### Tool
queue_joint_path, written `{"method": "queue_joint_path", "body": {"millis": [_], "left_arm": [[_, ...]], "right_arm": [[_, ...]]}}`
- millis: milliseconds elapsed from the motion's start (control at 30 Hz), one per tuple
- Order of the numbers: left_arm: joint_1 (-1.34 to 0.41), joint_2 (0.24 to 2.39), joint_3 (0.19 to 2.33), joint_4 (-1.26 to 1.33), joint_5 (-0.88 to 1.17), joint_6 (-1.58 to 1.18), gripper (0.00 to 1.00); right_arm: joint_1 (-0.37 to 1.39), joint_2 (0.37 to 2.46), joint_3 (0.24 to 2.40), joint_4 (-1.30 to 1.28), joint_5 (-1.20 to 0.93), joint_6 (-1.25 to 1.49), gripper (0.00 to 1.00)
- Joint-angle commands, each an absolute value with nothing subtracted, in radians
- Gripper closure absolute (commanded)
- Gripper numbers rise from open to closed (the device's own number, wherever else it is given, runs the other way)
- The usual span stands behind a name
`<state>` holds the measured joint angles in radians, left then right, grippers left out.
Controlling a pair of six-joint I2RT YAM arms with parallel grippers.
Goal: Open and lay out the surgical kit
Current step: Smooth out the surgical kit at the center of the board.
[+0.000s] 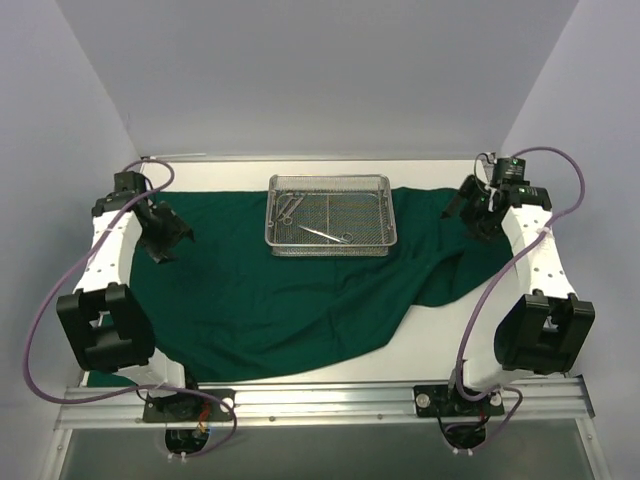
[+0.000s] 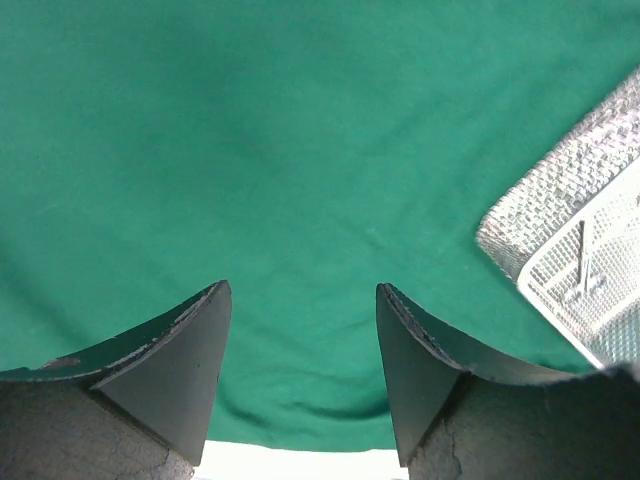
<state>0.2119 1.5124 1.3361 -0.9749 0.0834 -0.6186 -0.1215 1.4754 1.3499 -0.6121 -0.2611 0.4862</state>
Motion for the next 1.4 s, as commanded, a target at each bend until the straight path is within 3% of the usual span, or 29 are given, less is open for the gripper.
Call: {"method": "queue_joint_path", "body": {"millis": [0,400,567,933,1133,1267,1333,1367], "left_arm": [[0.179,1.597,1.433,-0.859,0.210,-0.580,0.32],[0.152,1.835,1.485,-0.833,0.304,-0.572,0.32],[0.147,1.868,1.525,-0.841,0.282,-0.571,0.32],[0.150,1.888,1.532,-0.847,0.273,-0.551,0.32],[0.150,1.890,1.545,-0.856,0.268,-0.546,0.31],[0.150,1.881,1.534,-0.856,0.265,-0.545,0.31],[0.150,1.878,1.528,-0.854,0.265,-0.545,0.31],[0.149,1.873,1.522,-0.854,0.265,-0.545,0.31]], "right_arm": [[-0.181,1.543,1.380,-0.624,-0.166,0.460,0.30],[-0.189,1.942,1.736,-0.764,0.115,0.502,0.28],[-0.187,2.045,1.782,-0.808,0.135,0.535,0.37],[-0.183,2.040,1.684,-0.776,0.172,0.554,0.38],[-0.183,2.063,1.686,-0.762,0.164,0.557,0.50],[-0.186,2.054,1.693,-0.755,0.181,0.560,0.73],[-0.189,2.048,1.698,-0.764,0.183,0.560,0.77],[-0.192,2.043,1.697,-0.765,0.184,0.561,0.84]]}}
